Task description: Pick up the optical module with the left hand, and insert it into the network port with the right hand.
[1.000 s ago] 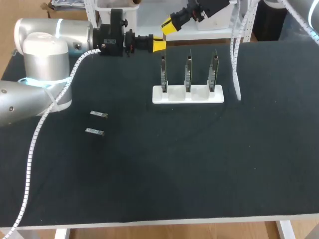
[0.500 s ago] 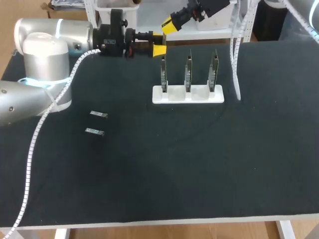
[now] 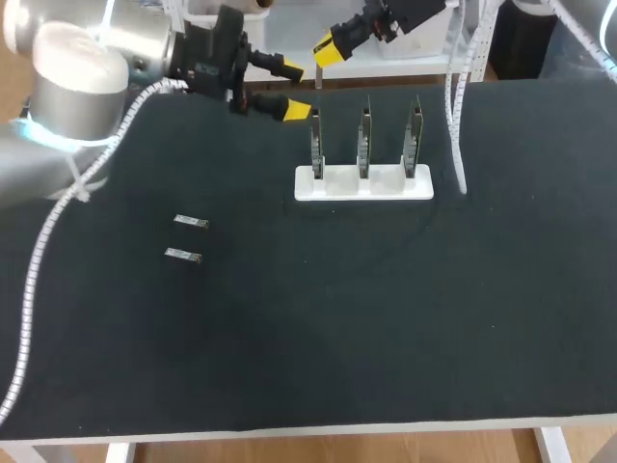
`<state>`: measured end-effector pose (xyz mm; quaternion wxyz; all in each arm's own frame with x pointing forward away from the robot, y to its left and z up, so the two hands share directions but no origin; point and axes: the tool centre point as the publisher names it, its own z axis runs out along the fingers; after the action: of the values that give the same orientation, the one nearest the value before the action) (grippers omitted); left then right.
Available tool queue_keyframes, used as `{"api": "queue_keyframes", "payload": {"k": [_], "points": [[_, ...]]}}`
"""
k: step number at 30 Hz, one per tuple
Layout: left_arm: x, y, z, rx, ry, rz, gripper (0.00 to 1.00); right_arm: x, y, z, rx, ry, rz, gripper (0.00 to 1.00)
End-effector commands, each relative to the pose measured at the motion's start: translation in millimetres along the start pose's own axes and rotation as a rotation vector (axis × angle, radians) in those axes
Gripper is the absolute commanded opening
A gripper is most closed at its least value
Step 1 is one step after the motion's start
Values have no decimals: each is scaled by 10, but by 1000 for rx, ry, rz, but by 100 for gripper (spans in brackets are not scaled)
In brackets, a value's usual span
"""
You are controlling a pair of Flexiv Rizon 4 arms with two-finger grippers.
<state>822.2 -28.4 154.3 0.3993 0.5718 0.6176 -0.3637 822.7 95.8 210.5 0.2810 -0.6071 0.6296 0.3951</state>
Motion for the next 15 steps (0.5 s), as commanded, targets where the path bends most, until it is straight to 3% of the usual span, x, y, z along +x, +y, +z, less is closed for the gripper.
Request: {"api": "queue_keyframes", "payload": {"k": [1,8,12,15], "points": [[-10,-159,-174,-44,141,28,100,-22,-73,-14,-253,4,-1,0],[106,-189,-295,-53,213,19,100,-21,-73,-15,-254,7,-3,0],[191,-232,-218,-36,292,47,100,-22,-73,-13,-255,7,-4,0],[241,-246,-159,-17,289,31,100,-22,-74,-12,-255,10,-4,0]]}}
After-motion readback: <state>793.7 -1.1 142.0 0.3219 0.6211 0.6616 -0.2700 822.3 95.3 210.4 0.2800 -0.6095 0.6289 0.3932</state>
